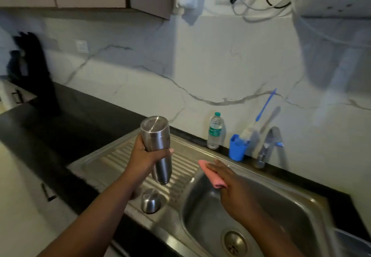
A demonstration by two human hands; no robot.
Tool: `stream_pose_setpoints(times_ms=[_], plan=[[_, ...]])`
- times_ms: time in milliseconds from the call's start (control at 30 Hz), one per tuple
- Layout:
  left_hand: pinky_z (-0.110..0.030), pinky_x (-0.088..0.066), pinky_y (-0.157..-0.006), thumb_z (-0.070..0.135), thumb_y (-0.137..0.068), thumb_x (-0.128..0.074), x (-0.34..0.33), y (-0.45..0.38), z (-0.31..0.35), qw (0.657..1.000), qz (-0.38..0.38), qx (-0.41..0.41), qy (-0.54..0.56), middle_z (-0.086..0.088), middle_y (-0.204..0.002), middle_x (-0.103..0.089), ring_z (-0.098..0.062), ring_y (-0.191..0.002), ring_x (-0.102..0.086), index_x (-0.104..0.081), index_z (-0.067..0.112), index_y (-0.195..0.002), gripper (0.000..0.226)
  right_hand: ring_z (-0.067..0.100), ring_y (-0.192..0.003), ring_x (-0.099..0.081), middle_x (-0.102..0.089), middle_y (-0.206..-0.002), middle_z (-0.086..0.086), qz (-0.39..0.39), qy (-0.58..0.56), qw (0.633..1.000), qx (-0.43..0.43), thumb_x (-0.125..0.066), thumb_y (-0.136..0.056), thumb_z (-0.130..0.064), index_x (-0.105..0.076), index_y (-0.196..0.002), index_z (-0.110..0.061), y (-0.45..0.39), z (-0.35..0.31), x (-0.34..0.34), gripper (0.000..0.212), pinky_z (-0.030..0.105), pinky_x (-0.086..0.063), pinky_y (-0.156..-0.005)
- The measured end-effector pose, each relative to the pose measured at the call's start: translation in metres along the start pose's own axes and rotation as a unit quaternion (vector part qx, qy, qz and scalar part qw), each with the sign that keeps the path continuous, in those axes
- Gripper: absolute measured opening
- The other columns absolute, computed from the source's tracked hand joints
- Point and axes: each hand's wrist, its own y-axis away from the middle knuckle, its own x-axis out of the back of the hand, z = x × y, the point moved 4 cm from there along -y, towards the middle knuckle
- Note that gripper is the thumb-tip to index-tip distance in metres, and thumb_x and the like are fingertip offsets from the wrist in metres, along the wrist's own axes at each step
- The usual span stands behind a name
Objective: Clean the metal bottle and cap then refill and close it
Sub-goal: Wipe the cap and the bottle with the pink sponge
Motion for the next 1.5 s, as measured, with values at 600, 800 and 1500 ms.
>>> stream_pose_setpoints(times_ms=[600,800,1500], plan=[[-0.028,-0.050,-0.084,0.018,-0.062,-0.089,0.188,-0.088,-0.054,0.996,0.045,0.030,-0.074,0.010,-0.125,-0.055,-0.010,-0.109,-0.056,-0.038,0.029,-0.140,0.094,-0.001,-0.131,-0.036,-0.015,-0.150,-0.032,-0.105,0.038,0.993,0.044,-0.049,-0.085,-0.002,-0.029,-0.139,-0.051,-0.135,-0.091,-0.168,0.075,0.010,-0.033,-0.090],[-0.034,-0.052,-0.090,0.013,-0.064,-0.088,0.204,-0.099,-0.079,0.997,-0.002,0.043,-0.064,0.009,-0.123,-0.058,-0.012,-0.112,-0.059,-0.042,0.038,-0.130,0.085,-0.005,-0.136,-0.023,-0.008,-0.144,-0.036,-0.117,0.038,0.992,0.042,-0.050,-0.086,-0.002,-0.028,-0.141,-0.049,-0.158,-0.109,-0.200,0.075,0.010,-0.027,-0.098],[-0.051,0.006,-0.121,0.062,-0.083,-0.051,0.131,-0.055,-0.047,0.840,-0.002,-0.384,-0.382,-0.014,-0.164,0.000,-0.034,-0.151,0.002,0.003,0.013,-0.156,0.103,0.005,-0.131,-0.037,-0.028,-0.147,-0.021,-0.053,0.118,0.992,-0.008,-0.056,-0.086,-0.011,-0.030,-0.136,-0.055,-0.142,-0.075,-0.175,0.071,0.028,-0.041,-0.101]])
